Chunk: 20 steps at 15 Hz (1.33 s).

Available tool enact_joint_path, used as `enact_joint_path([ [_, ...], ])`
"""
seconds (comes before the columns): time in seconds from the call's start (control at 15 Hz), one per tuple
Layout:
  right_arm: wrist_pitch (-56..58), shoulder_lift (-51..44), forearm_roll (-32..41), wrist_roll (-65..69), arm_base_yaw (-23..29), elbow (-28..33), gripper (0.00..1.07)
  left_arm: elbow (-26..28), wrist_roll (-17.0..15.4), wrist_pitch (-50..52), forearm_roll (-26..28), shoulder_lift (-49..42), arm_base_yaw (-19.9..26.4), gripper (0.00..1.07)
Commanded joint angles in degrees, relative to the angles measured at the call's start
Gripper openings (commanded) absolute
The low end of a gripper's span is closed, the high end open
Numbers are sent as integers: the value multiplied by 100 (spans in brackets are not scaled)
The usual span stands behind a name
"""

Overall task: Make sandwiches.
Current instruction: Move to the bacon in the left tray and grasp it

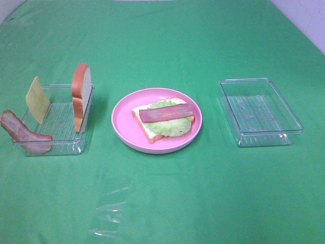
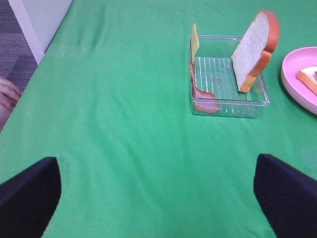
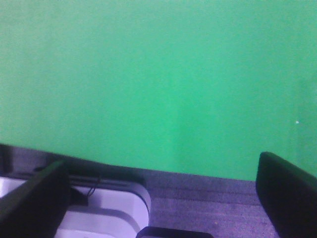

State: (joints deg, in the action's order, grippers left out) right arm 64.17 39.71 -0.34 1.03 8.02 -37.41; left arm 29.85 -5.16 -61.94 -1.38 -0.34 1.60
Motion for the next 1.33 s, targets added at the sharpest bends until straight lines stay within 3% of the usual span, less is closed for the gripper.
enact_joint_path([
  [0.07,-46,-837,34,-223,-756,166,96,-11,0,11,0,-17,-23,100],
  [0.13,-63,-1066,34,-206,-808,223,96,-11,0,11,0,-17,-23,100],
  [0.2,-143,-1988,223,-235,-814,470,96,-11,0,11,0,-17,-23,100],
  [0.6,-126,-4217,212,-281,-814,1157,96,-11,0,11,0,-17,-23,100],
  [1.33,-126,-4183,241,-292,-796,1152,96,-11,0,17,0,6,-23,100],
])
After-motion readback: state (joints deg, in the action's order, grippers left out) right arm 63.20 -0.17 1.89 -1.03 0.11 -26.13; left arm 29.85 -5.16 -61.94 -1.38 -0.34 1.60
